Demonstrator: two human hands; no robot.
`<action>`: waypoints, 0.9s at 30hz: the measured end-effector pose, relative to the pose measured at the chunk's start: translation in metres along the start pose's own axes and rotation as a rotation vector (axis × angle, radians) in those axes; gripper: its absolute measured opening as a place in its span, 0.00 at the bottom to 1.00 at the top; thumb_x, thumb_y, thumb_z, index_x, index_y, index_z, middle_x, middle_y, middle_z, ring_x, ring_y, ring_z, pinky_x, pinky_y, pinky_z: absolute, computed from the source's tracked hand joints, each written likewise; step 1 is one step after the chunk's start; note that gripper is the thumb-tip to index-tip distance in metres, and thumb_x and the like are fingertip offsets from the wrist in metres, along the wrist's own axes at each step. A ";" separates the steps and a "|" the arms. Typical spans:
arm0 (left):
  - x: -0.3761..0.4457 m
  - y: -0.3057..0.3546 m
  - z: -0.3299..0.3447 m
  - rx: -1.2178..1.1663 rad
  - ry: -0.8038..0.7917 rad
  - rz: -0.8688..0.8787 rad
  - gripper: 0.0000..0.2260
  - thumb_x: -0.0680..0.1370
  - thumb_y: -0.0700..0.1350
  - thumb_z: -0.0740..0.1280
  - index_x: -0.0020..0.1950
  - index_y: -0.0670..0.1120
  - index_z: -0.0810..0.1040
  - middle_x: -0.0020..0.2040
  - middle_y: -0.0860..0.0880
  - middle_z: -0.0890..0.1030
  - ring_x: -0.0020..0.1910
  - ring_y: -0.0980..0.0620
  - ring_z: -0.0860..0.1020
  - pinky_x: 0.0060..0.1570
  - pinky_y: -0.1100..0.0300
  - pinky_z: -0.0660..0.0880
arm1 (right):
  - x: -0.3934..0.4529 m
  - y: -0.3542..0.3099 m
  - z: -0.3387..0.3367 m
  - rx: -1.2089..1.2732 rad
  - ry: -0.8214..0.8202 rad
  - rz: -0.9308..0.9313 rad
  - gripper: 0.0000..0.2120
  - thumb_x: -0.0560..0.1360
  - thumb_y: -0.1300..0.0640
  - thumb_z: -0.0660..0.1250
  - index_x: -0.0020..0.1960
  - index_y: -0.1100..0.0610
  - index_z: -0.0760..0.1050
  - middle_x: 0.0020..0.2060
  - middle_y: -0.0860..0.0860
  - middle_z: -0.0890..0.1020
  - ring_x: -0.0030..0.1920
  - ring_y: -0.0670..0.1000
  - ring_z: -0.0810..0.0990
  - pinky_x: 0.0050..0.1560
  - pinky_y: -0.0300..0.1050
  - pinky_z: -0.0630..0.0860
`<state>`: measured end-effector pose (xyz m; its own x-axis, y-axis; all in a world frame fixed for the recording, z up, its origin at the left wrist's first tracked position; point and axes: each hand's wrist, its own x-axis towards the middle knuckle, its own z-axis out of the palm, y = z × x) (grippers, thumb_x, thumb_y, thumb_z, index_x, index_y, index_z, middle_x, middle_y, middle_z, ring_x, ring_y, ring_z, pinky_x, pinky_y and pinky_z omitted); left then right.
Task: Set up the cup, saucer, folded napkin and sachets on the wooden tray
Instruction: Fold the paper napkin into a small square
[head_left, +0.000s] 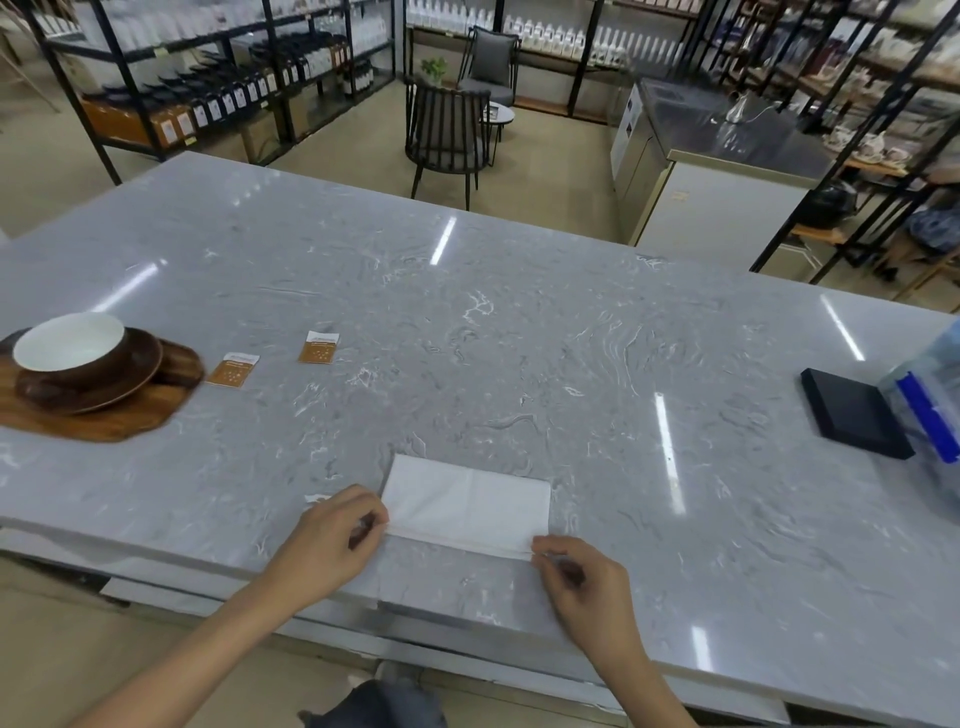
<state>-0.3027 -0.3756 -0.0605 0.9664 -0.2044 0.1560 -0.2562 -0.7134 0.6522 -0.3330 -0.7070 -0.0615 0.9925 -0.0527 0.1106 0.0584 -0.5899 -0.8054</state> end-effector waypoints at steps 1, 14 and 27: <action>-0.001 0.000 0.000 0.006 -0.007 0.015 0.08 0.76 0.37 0.71 0.46 0.50 0.81 0.44 0.57 0.78 0.42 0.60 0.79 0.43 0.58 0.81 | -0.001 -0.001 0.000 -0.004 0.005 -0.006 0.12 0.74 0.65 0.77 0.49 0.48 0.85 0.49 0.41 0.87 0.43 0.41 0.85 0.45 0.37 0.82; 0.072 0.053 0.041 0.239 -0.001 0.121 0.18 0.81 0.51 0.62 0.69 0.47 0.76 0.76 0.49 0.71 0.77 0.48 0.65 0.71 0.52 0.68 | 0.052 -0.054 0.052 -0.438 0.016 -0.278 0.17 0.82 0.54 0.65 0.70 0.55 0.78 0.71 0.53 0.78 0.72 0.57 0.74 0.70 0.53 0.72; 0.064 0.019 0.062 0.515 -0.191 -0.063 0.35 0.82 0.65 0.45 0.83 0.46 0.44 0.84 0.48 0.45 0.83 0.50 0.42 0.81 0.48 0.44 | 0.039 -0.018 0.069 -0.691 -0.106 0.036 0.38 0.82 0.34 0.42 0.84 0.54 0.44 0.84 0.51 0.50 0.83 0.51 0.47 0.83 0.53 0.48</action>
<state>-0.2469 -0.4443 -0.0840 0.9712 -0.2348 -0.0398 -0.2223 -0.9539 0.2017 -0.2878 -0.6426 -0.0829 0.9997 -0.0239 0.0050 -0.0219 -0.9684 -0.2483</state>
